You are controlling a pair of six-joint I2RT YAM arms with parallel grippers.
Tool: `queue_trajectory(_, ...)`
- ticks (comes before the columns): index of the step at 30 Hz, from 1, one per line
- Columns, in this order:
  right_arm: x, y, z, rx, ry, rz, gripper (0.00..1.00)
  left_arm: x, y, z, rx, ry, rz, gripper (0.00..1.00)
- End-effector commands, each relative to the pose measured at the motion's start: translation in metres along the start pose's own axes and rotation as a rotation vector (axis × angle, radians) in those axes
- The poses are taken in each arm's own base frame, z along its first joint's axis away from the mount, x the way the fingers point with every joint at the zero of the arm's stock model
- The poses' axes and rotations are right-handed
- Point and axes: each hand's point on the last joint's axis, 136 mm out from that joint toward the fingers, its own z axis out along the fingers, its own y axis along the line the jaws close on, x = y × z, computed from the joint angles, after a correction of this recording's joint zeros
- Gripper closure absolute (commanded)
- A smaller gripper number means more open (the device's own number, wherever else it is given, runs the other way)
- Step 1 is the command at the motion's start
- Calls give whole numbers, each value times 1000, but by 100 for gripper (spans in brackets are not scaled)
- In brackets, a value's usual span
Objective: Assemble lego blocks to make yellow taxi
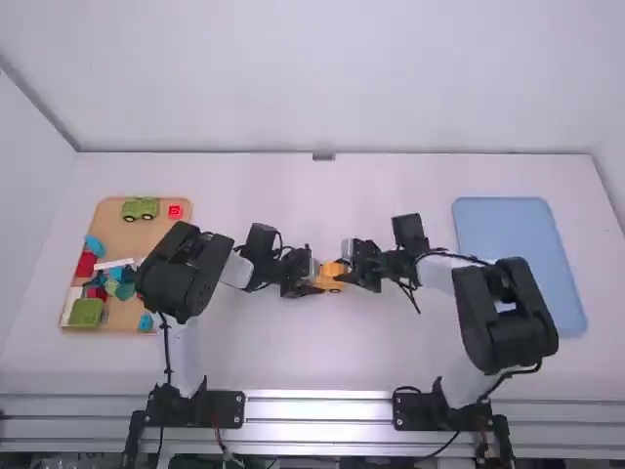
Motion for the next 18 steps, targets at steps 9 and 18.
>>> queue_trajectory(9, 12, -6, 12, 23, 58, 50, 100, 4, -3, 4, 34, 13, -95, 72)
queue_trajectory(18, 19, -13, 15, -29, -18, 105, 100, 10, -3, 4, 25, 43, -109, 73)
